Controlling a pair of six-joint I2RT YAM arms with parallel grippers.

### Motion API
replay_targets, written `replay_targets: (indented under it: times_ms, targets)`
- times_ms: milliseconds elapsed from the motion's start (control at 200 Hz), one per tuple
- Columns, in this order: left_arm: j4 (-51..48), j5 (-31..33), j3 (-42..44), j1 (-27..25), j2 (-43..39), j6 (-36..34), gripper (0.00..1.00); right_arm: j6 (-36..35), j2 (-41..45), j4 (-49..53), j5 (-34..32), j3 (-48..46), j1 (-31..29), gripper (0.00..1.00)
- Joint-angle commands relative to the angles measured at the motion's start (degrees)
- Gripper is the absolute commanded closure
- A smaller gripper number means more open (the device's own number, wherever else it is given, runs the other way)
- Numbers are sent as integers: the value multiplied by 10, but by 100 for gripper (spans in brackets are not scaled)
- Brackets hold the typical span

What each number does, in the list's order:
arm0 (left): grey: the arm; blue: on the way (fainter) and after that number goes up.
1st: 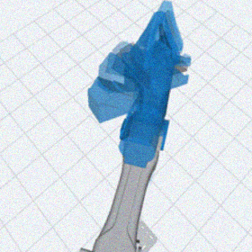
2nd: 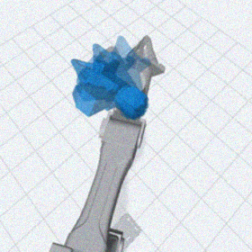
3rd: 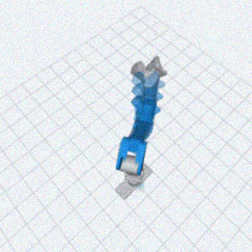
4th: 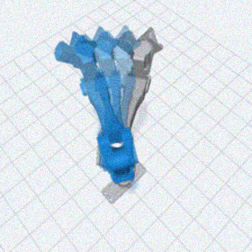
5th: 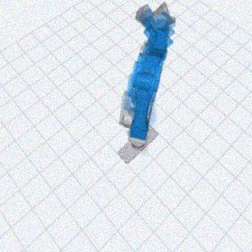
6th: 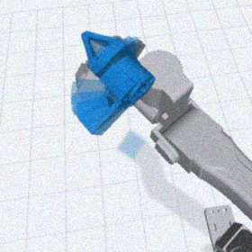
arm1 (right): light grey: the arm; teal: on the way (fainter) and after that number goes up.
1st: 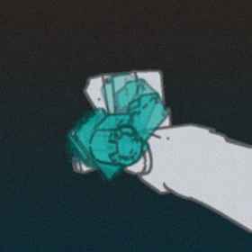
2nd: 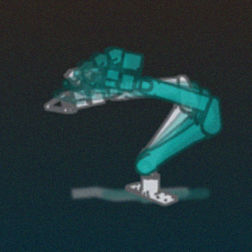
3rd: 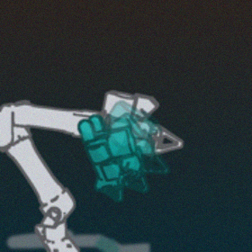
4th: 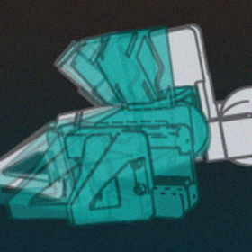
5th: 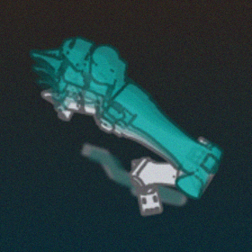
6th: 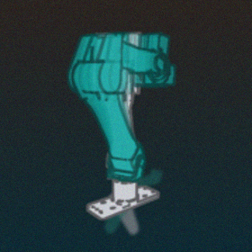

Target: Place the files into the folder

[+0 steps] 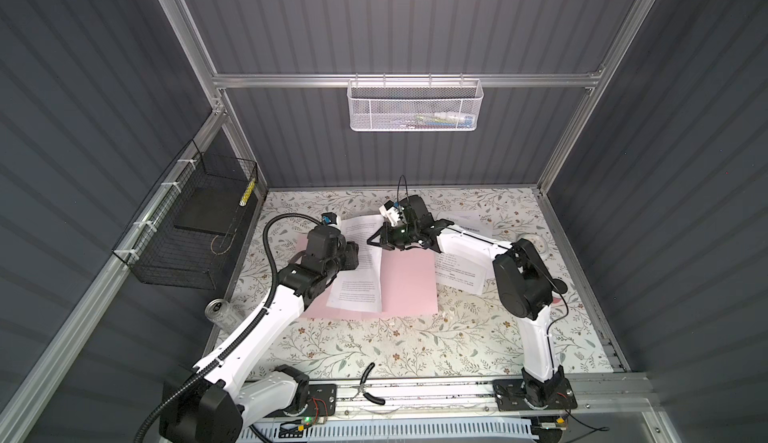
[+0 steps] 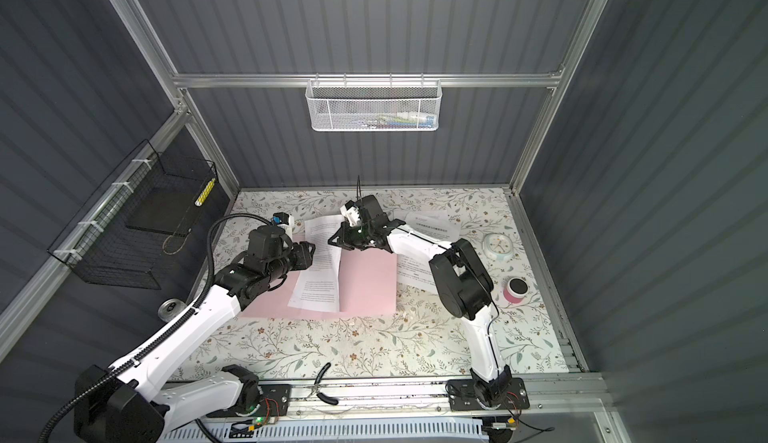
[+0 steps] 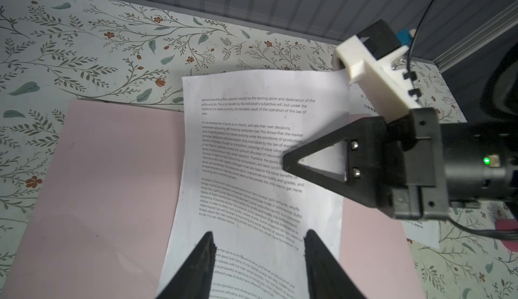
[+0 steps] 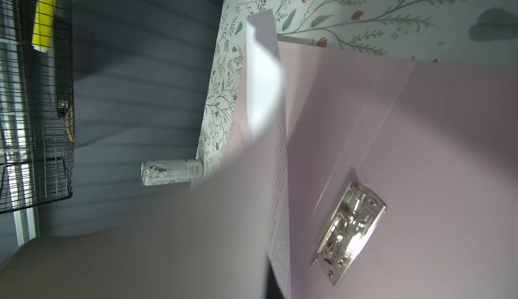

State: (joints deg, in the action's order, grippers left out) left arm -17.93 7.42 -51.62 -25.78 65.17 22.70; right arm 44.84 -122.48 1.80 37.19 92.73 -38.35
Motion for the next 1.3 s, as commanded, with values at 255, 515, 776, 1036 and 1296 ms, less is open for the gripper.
replay_targets:
  times_ms: [255,515,776,1036,1296]
  targets:
    - [1,-5,3,3,6,1,47,28,-31,-39,9,32,-13,100]
    - [-1,-2,2,3,8,1,47,35,-63,-37,8,64,-24,100]
    - [-1,-4,0,3,15,1,48,31,-95,-29,6,98,-34,100]
    - [-3,-2,1,3,16,0,48,24,-127,-12,9,141,-41,100]
    - [-6,-4,-4,3,27,0,48,29,-143,-20,13,153,-42,100]
